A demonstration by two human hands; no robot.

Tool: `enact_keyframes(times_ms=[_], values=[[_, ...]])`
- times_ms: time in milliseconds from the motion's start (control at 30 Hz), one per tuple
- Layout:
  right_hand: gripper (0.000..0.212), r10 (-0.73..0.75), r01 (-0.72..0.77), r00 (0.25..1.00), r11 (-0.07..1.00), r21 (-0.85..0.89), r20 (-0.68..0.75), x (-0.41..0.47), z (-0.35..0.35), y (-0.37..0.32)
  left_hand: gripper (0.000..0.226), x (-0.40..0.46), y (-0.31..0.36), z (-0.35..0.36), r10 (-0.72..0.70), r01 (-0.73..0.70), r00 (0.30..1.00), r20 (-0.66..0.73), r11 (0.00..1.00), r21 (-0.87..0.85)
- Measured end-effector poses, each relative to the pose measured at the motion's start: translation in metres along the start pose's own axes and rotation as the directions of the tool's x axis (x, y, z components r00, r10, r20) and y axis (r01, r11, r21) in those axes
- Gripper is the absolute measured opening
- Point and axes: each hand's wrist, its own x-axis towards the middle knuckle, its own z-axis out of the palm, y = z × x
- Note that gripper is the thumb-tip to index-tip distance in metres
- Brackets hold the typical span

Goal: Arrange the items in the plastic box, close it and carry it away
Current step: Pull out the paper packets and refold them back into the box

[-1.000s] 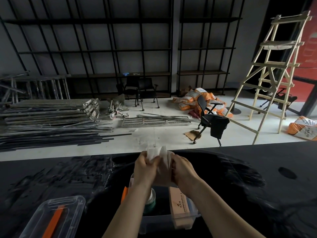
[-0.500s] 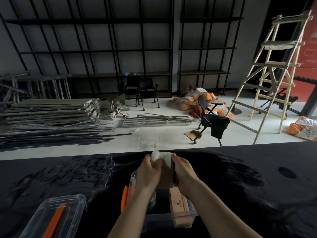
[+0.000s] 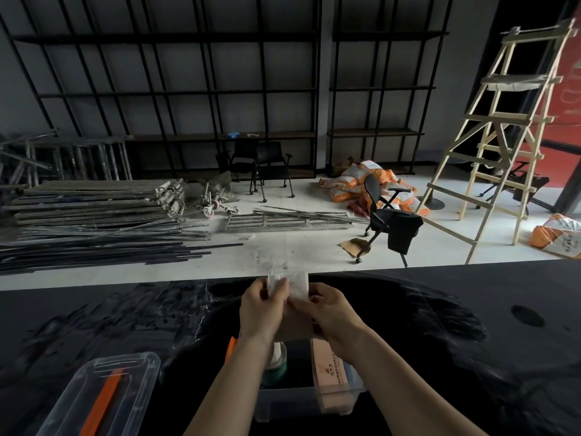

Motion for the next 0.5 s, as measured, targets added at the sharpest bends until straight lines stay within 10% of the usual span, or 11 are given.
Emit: enact_keyframes(times_ms=[233, 500], values=[[0.04, 0.069, -0.068, 0.997, 0.996, -0.066, 0.019, 0.001, -0.013, 0.01, 0.022, -0.001, -0.003, -0.023, -0.041, 0.041, 0.999, -0.004, 0.999, -0.018], [0.04, 0.101, -0.053, 0.991, 0.903, -0.427, 0.09, 0.003, -0.012, 0.022, 0.058, 0.0, -0.004, -0.058, -0.027, -0.219, 0.89, 0.455, 0.849, 0.48]])
